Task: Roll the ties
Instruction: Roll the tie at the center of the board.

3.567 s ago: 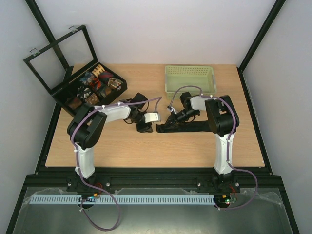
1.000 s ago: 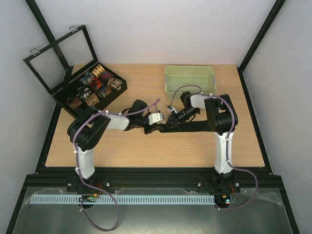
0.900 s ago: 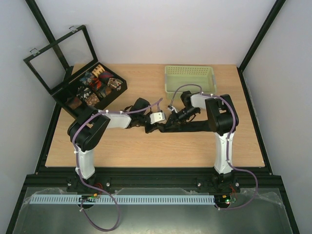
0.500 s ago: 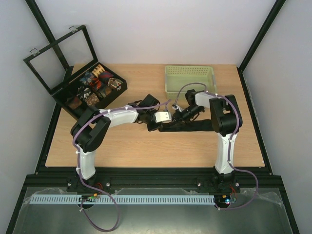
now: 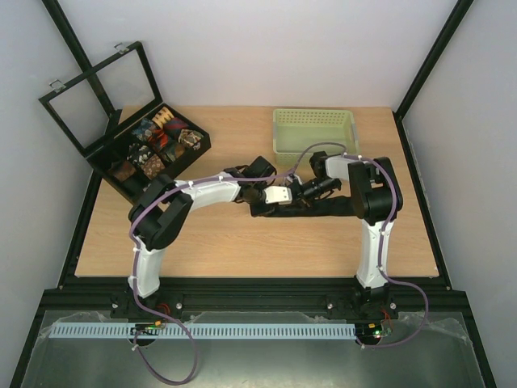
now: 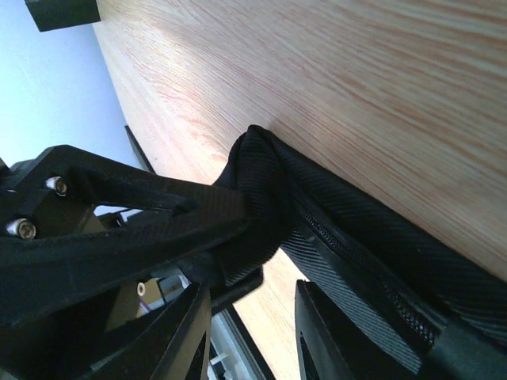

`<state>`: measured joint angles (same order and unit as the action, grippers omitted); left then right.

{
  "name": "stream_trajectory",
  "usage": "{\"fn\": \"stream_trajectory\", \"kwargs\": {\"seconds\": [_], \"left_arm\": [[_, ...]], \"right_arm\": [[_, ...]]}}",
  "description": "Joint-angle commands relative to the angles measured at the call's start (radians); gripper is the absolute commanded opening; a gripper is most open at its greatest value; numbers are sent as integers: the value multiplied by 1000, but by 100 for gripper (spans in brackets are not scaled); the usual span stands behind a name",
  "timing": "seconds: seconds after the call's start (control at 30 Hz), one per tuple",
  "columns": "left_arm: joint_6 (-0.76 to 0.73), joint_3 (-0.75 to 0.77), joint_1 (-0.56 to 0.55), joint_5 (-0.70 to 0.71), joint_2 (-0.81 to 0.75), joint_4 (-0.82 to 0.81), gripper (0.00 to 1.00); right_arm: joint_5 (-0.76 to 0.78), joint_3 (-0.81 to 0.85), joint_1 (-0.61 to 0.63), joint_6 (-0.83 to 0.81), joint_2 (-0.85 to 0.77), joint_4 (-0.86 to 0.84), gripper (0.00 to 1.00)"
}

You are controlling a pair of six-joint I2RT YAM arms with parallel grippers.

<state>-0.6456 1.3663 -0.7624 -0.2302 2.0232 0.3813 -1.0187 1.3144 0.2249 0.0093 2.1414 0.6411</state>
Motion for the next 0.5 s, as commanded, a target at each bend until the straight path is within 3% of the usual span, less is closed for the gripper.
{"fn": "stream_trajectory", "kwargs": {"seconds": [0.0, 0.23, 0.37, 0.47], "left_arm": [[13, -71, -12, 32, 113, 102, 28], [30, -64, -20, 38, 143, 99, 28], [32, -44, -20, 41, 161, 114, 27], [35, -33, -20, 37, 169, 121, 27]], "right_arm": [[-57, -3, 4, 16, 34, 9, 31], [-71, -6, 4, 15, 24, 5, 33], [-80, 0, 10, 11, 18, 11, 41], [-52, -5, 22, 14, 15, -1, 39]]}}
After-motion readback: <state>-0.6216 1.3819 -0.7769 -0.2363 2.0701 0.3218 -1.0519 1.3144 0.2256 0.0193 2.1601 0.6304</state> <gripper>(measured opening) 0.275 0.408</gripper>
